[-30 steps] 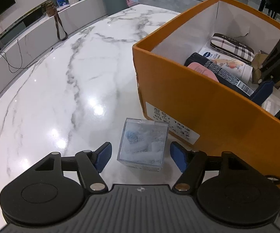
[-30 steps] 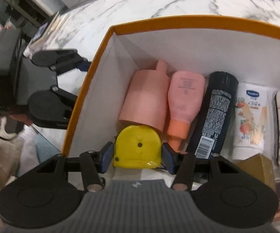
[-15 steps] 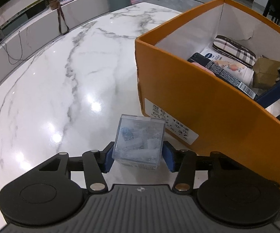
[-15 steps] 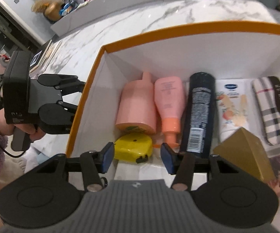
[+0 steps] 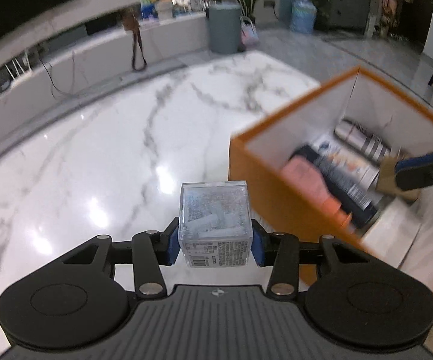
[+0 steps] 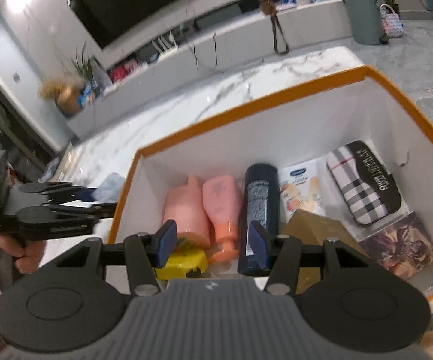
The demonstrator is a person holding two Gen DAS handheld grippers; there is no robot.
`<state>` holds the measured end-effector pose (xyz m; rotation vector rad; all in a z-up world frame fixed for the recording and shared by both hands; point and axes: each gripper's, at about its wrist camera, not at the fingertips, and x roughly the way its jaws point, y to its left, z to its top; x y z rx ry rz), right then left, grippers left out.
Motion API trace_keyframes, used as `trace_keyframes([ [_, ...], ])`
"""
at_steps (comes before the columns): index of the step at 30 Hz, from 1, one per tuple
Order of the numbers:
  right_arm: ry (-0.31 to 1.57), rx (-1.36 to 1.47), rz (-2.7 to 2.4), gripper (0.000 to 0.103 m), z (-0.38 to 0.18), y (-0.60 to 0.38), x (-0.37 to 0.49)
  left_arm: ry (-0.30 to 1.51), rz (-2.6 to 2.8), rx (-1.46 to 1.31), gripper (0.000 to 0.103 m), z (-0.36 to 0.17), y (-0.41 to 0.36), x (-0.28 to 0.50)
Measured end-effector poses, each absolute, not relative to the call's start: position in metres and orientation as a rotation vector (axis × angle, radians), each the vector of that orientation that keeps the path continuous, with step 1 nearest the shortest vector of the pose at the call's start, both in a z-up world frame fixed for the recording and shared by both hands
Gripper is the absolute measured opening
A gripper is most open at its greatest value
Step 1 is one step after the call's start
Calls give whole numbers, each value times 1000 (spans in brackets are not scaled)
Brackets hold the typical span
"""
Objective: Organize rigid objects
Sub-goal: 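Open the right tool to release the tape measure while the left tool grasps the clear cube, then carry the clear cube over the orange box and lower it with the left tool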
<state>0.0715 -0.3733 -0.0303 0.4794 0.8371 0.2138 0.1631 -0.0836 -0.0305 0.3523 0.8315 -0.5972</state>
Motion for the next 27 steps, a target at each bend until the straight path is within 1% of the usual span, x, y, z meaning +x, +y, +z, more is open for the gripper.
trace_keyframes([
  [5,761,535,161,54,-30,-388,58,729,-672,381,52,22,-108,138],
  [8,689,545,126,54,-21,-397,54,711,-742,428,52,32,-138,122],
  [12,629,480,44,55,-18,-407,51,761,-818,510,52,16,-177,114],
  [16,623,566,63,56,-31,-420,49,862,-882,553,52,-12,-199,120],
  [21,609,575,70,56,-38,-420,50,981,-891,627,52,-42,-213,132],
  [27,615,594,76,56,-44,-421,52,1035,-913,692,52,-57,-223,130],
])
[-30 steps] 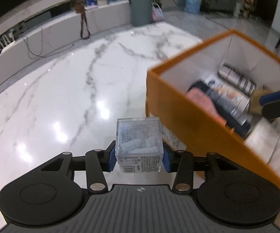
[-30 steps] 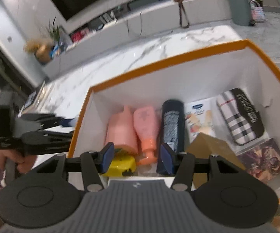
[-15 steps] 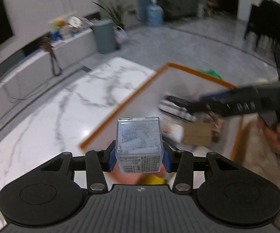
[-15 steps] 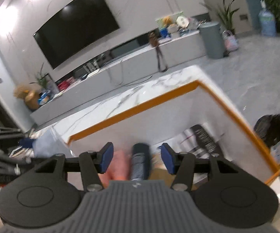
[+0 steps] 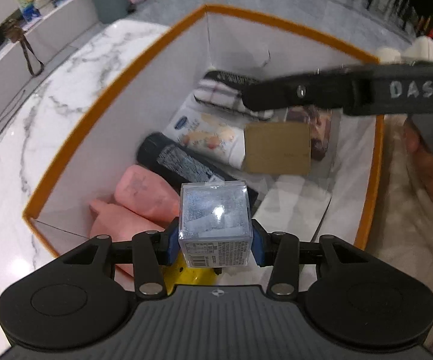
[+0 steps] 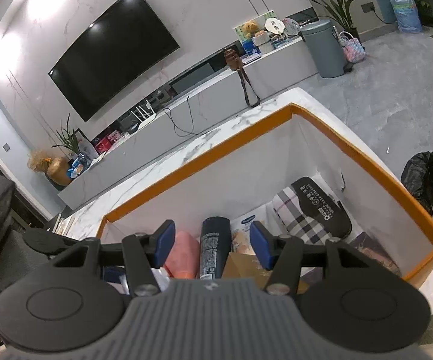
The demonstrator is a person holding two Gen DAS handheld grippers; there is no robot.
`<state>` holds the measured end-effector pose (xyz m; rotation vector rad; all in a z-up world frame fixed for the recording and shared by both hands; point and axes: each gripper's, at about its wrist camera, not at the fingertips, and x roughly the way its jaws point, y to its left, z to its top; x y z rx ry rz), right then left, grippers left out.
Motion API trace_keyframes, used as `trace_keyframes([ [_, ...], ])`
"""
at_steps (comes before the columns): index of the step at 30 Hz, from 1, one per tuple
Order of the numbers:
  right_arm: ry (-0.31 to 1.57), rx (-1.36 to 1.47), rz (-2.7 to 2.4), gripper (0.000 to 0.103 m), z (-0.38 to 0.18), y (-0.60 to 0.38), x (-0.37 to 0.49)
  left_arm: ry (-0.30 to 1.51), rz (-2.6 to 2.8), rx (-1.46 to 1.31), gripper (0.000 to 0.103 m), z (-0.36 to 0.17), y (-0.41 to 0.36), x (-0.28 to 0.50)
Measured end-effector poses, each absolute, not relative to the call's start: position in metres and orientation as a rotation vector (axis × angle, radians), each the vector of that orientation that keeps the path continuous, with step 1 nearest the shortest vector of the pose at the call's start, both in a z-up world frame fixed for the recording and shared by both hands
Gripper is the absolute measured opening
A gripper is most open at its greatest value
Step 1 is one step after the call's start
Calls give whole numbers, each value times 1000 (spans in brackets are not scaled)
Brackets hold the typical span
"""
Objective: Organize rigid objects
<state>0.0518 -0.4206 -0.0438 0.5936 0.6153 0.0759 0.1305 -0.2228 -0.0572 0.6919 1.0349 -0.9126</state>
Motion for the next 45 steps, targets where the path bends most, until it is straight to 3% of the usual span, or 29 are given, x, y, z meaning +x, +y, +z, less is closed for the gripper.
trace_keyframes([
  [13,622,570,94,56,-47,-417,53,1034,-880,644,61,-47,-215,128],
  [22,597,577,92,56,-45,-419,49,863,-798,447,65,14,-170,106],
  [30,531,497,86,63,-30,-407,35,738,-583,217,65,50,-103,83],
  [34,493,446,68,74,-22,-400,27,681,-461,134,65,58,-68,73],
  [39,420,386,55,82,-12,-388,8,587,-316,29,65,60,-35,53],
  [41,393,362,55,90,-10,-380,-3,550,-264,3,65,59,-27,47],
  [45,380,313,51,94,-7,-365,-17,504,-194,-24,65,55,-8,30],
])
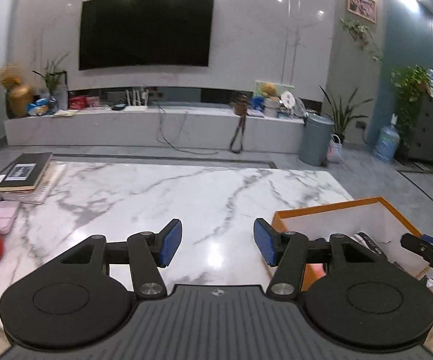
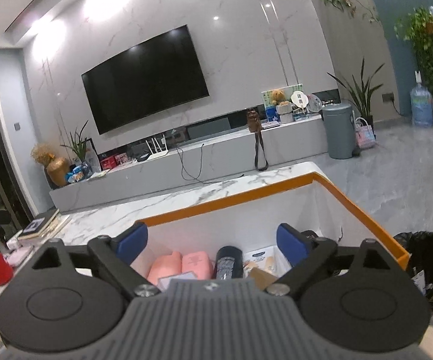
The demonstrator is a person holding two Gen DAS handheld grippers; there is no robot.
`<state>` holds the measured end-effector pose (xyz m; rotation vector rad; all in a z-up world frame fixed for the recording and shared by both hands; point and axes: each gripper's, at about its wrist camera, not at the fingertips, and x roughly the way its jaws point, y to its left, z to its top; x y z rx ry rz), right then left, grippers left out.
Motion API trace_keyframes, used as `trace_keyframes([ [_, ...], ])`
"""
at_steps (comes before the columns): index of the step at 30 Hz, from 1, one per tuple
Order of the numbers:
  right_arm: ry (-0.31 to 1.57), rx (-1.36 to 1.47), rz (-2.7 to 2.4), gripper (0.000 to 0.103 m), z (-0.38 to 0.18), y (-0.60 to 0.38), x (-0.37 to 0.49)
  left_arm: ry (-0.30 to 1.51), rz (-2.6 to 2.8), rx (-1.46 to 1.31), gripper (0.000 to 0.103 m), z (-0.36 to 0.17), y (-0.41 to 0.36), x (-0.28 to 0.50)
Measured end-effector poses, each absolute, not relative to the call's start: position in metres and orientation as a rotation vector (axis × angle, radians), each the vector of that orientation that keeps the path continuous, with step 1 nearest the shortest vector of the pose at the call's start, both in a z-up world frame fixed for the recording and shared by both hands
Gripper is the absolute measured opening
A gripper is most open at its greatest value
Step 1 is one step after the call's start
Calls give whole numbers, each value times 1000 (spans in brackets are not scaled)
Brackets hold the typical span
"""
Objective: Organize rigid objects
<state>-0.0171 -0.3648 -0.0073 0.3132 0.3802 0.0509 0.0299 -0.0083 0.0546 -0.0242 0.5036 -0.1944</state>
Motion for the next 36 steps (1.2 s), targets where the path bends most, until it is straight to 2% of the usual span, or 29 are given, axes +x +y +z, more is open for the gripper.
trace_keyframes([
  [10,341,167,-31,100,-6,-325,-44,491,-48,-63,65,29,22,-3],
  [13,356,118,-41,100,-10,-312,-48,499,-14,-84,74,17,22,-12],
  [18,406,31,6,100,-18,-288,-48,524,-28,-24,78,4,6,-25],
  [19,410,11,15,100,-19,-285,-49,526,-36,-21,84,2,3,-28],
  [21,421,-31,34,100,-22,-278,-48,547,-62,-1,88,-3,-5,-29],
  [36,482,-33,49,100,-24,-275,-46,643,-87,55,90,-19,-13,-30],
])
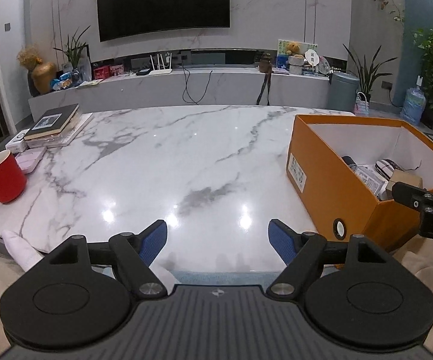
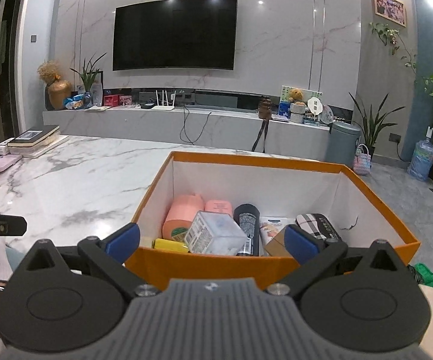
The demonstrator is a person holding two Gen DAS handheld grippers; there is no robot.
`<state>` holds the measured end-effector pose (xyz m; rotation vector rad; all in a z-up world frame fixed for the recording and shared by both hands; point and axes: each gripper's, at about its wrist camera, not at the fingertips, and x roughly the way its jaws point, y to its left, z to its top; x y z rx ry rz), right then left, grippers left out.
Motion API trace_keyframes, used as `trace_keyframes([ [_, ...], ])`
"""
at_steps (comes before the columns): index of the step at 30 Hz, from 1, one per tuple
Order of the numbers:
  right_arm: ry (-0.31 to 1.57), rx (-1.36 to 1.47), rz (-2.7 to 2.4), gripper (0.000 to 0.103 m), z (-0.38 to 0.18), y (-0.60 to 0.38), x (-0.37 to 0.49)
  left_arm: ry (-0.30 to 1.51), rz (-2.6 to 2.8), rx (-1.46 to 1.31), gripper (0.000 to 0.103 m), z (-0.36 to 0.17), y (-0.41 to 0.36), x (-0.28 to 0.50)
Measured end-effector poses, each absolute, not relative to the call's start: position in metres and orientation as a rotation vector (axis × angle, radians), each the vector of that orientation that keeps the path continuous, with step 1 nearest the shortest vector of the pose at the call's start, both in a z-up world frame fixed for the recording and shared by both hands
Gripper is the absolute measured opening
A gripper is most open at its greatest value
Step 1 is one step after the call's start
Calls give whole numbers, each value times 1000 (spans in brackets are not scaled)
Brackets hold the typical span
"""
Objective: Organize rigid objects
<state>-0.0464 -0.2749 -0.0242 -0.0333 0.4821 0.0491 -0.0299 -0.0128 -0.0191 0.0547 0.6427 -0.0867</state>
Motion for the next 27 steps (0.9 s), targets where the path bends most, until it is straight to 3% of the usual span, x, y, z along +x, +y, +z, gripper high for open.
trace_keyframes([
  [27,476,-21,36,100,-24,-275,-46,640,-97,69,90,-18,-13,-33],
])
